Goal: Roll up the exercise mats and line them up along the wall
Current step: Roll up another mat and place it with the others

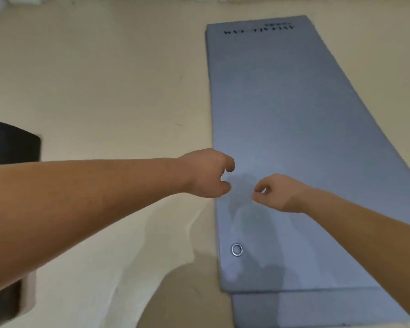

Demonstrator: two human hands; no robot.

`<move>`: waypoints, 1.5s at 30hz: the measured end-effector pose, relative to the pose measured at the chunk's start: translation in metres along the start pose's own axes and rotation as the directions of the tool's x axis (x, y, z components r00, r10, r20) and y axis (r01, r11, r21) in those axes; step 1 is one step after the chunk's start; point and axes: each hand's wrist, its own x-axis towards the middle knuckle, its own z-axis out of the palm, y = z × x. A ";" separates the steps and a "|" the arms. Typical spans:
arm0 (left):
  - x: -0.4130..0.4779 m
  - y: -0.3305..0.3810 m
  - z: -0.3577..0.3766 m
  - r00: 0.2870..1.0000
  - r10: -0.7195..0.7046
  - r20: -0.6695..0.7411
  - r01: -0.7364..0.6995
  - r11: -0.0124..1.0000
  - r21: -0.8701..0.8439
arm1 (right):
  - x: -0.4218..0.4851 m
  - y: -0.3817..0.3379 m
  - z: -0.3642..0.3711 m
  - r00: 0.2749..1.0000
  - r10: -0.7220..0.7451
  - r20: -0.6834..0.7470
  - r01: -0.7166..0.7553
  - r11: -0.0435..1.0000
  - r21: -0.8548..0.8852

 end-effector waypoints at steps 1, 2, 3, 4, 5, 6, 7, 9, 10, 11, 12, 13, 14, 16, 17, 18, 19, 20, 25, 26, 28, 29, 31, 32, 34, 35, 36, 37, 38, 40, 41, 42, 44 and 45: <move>0.018 0.021 0.007 0.999 0.015 0.028 -0.016 0.999 0.037 | -0.003 0.023 0.003 1.000 0.026 -0.010 -0.025 0.998 0.049; 0.034 0.040 0.018 0.998 0.024 0.059 -0.028 0.997 0.068 | -0.007 0.044 0.008 0.998 0.055 -0.014 -0.053 0.995 0.085; 0.049 0.057 0.035 0.995 0.026 0.098 -0.035 0.995 0.092 | -0.011 0.062 0.013 0.996 0.084 -0.013 -0.082 0.990 0.118; 0.059 0.072 0.057 0.989 0.023 0.146 -0.041 0.992 0.117 | -0.015 0.080 0.020 0.993 0.114 -0.012 -0.111 0.982 0.150; 0.066 0.085 0.082 0.980 0.025 0.197 -0.056 0.987 0.153 | -0.019 0.097 0.028 0.989 0.144 -0.009 -0.140 0.973 0.185; 0.070 0.098 0.109 0.970 0.032 0.242 -0.082 0.977 0.198 | -0.024 0.112 0.036 0.985 0.170 -0.001 -0.166 0.963 0.215; 0.069 0.108 0.138 0.961 0.042 0.274 -0.114 0.961 0.251 | -0.028 0.124 0.045 0.982 0.188 0.019 -0.187 0.954 0.233; 0.058 0.125 0.190 0.954 0.045 0.297 -0.155 0.919 0.362 | -0.036 0.143 0.062 0.977 0.203 0.062 -0.212 0.949 0.235; 0.052 0.130 0.210 0.957 0.035 0.288 -0.156 0.899 0.409 | -0.038 0.150 0.069 0.977 0.199 0.082 -0.213 0.953 0.218; 0.047 0.132 0.225 0.963 0.030 0.268 -0.152 0.882 0.446 | -0.040 0.155 0.075 0.976 0.192 0.100 -0.209 0.959 0.193; 0.045 0.131 0.234 0.969 0.030 0.245 -0.145 0.872 0.466 | -0.041 0.159 0.081 0.977 0.184 0.111 -0.201 0.965 0.167; 0.046 0.129 0.236 0.975 0.044 0.217 -0.144 0.870 0.472 | -0.042 0.163 0.086 0.977 0.180 0.114 -0.196 0.969 0.149; 0.048 0.128 0.235 0.978 0.065 0.199 -0.154 0.868 0.473 | -0.043 0.166 0.089 0.977 0.182 0.115 -0.197 0.971 0.137; 0.050 0.130 0.227 0.975 0.103 0.199 -0.188 0.859 0.477 | -0.047 0.167 0.090 0.976 0.167 0.139 -0.181 0.978 0.100; 0.050 0.132 0.224 0.970 0.113 0.213 -0.207 0.844 0.495 | -0.049 0.166 0.090 0.977 0.148 0.155 -0.158 0.986 0.060; 0.047 0.135 0.221 0.964 0.142 0.223 -0.241 0.820 0.519 | -0.050 0.164 0.089 0.976 0.131 0.171 -0.133 0.991 0.004; 0.045 0.134 0.219 0.957 0.175 0.230 -0.276 0.792 0.544 | -0.052 0.161 0.088 0.974 0.119 0.194 -0.108 0.992 -0.065; 0.044 0.130 0.218 0.955 0.189 0.230 -0.290 0.770 0.569 | -0.054 0.157 0.088 0.971 0.107 0.214 -0.079 0.988 -0.134; 0.032 0.100 0.208 0.959 0.151 0.240 -0.256 0.826 0.503 | -0.062 0.140 0.101 0.982 0.095 0.164 -0.050 0.965 -0.259; 0.028 0.098 0.212 0.961 0.140 0.240 -0.247 0.826 0.507 | -0.062 0.138 0.100 0.983 0.099 0.153 -0.058 0.966 -0.251; 0.023 0.097 0.221 0.968 0.120 0.219 -0.218 0.835 0.506 | -0.061 0.135 0.097 0.981 0.118 0.154 -0.081 0.970 -0.228; 0.023 0.098 0.223 0.969 0.119 0.217 -0.215 0.840 0.498 | -0.060 0.134 0.096 0.979 0.130 0.159 -0.094 0.971 -0.220; 0.022 0.106 0.220 0.963 0.112 0.246 -0.226 0.830 0.510 | -0.058 0.131 0.095 0.976 0.145 0.162 -0.108 0.971 -0.214; 0.021 0.113 0.218 0.954 0.101 0.284 -0.242 0.819 0.520 | -0.058 0.128 0.096 0.974 0.144 0.175 -0.104 0.970 -0.218; 0.016 0.129 0.214 0.939 0.111 0.326 -0.278 0.805 0.525 | -0.060 0.121 0.100 0.972 0.116 0.204 -0.058 0.962 -0.268; 0.014 0.134 0.210 0.936 0.140 0.323 -0.297 0.806 0.512 | -0.062 0.120 0.103 0.972 0.096 0.212 -0.028 0.953 -0.301; 0.011 0.137 0.200 0.936 0.180 0.303 -0.315 0.813 0.491 | -0.063 0.119 0.103 0.973 0.078 0.218 -0.001 0.944 -0.331; 0.010 0.138 0.183 0.938 0.206 0.279 -0.321 0.819 0.476 | -0.065 0.118 0.102 0.976 0.059 0.209 0.019 0.936 -0.352; 0.011 0.137 0.163 0.942 0.220 0.253 -0.319 0.821 0.474 | -0.066 0.118 0.099 0.984 0.033 0.178 0.035 0.929 -0.370; 0.013 0.126 0.115 0.957 0.211 0.200 -0.283 0.832 0.478 | -0.067 0.113 0.088 0.998 -0.022 0.061 0.042 0.932 -0.360; 0.014 0.118 0.093 0.963 0.187 0.193 -0.258 0.845 0.467 | -0.067 0.108 0.078 0.999 -0.032 0.006 0.033 0.954 -0.299; 0.014 0.109 0.076 0.967 0.158 0.201 -0.234 0.860 0.453 | -0.067 0.102 0.067 0.999 -0.030 -0.028 0.024 0.980 -0.199; 0.011 0.087 0.053 0.970 0.100 0.219 -0.184 0.895 0.406 | -0.071 0.090 0.041 1.000 -0.011 0.003 0.011 1.000 0.025; 0.007 0.075 0.048 0.973 0.074 0.219 -0.156 0.911 0.381 | -0.074 0.084 0.030 0.999 -0.006 0.054 0.001 0.995 0.098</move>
